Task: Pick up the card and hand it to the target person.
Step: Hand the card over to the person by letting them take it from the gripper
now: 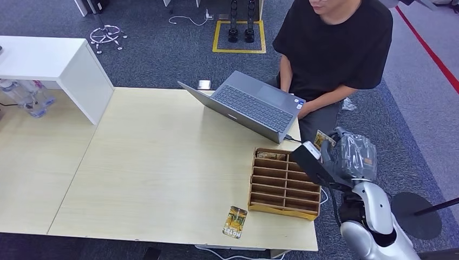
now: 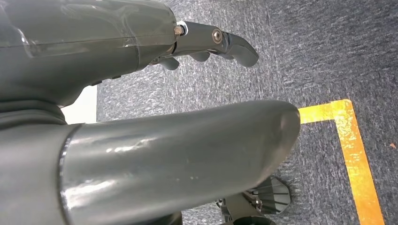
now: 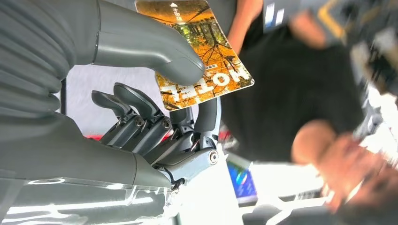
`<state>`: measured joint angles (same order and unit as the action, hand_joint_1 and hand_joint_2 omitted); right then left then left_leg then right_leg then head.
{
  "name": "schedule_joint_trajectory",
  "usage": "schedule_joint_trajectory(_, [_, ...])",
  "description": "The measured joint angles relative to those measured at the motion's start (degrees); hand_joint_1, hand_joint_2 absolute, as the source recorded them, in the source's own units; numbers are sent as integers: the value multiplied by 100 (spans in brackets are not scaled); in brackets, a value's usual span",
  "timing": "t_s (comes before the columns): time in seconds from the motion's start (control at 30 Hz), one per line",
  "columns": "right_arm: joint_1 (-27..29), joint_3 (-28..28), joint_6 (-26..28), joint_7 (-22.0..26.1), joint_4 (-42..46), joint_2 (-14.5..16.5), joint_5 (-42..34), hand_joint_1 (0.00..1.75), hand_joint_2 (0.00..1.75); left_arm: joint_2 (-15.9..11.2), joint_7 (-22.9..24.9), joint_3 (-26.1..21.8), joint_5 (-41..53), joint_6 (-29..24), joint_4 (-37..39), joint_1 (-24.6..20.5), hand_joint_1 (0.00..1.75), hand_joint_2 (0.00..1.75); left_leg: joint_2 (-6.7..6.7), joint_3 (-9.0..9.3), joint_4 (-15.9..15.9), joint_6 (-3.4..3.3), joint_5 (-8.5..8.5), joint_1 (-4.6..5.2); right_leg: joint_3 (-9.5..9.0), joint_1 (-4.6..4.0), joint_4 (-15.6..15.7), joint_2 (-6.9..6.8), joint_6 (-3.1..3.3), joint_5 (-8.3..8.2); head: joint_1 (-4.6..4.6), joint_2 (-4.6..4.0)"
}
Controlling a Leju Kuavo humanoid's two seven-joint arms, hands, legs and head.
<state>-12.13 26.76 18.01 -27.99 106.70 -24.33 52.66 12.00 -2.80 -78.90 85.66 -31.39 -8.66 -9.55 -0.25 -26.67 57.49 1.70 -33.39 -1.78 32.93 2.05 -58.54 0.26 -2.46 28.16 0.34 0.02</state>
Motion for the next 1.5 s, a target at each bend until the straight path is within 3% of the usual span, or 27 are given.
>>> schedule_joint_trajectory(0.47, [395,-1585,714,174,260,-471,717,166,175,0,-56,22,35,105,1,3,0,0,1,-1,0,0,0,0,-1,0,1,0,-2,-1,0,0])
schedule_joint_trajectory(0.73, [505,-1913,840,438,-112,-466,601,164,175,0,-85,96,40,155,0,2,0,0,0,-14,-1,0,0,-1,-1,0,0,-1,-2,-1,-1,0])
schedule_joint_trajectory(0.83, [507,-1925,881,521,-328,-432,177,162,175,1,-85,117,42,153,0,0,0,0,0,-15,-1,0,0,-1,-1,0,0,-2,-2,-1,-1,0])
schedule_joint_trajectory(1.0, [473,-1865,1009,882,-773,-311,-1336,163,175,4,-87,170,42,141,0,-2,0,0,-1,-18,-1,0,0,-1,-1,0,-1,-5,-2,-1,-1,0])
schedule_joint_trajectory(1.23, [398,-1717,1344,1966,-1405,-32,-3495,162,175,17,-99,184,42,138,0,-4,0,0,-2,-19,-2,0,0,-1,-1,0,-2,-8,-2,-1,-1,0])
schedule_joint_trajectory(1.37, [366,-1648,1487,2369,-1658,128,-3867,162,175,17,-107,186,42,137,0,-4,0,0,-2,-19,-2,0,0,-1,-1,0,-2,-8,-2,-1,0,0])
schedule_joint_trajectory(1.5, [340,-1603,1553,2484,-1800,236,-3925,162,175,16,-117,188,42,137,0,-4,0,0,-2,-19,-2,0,0,-1,-1,0,-2,-8,-2,-1,-1,0])
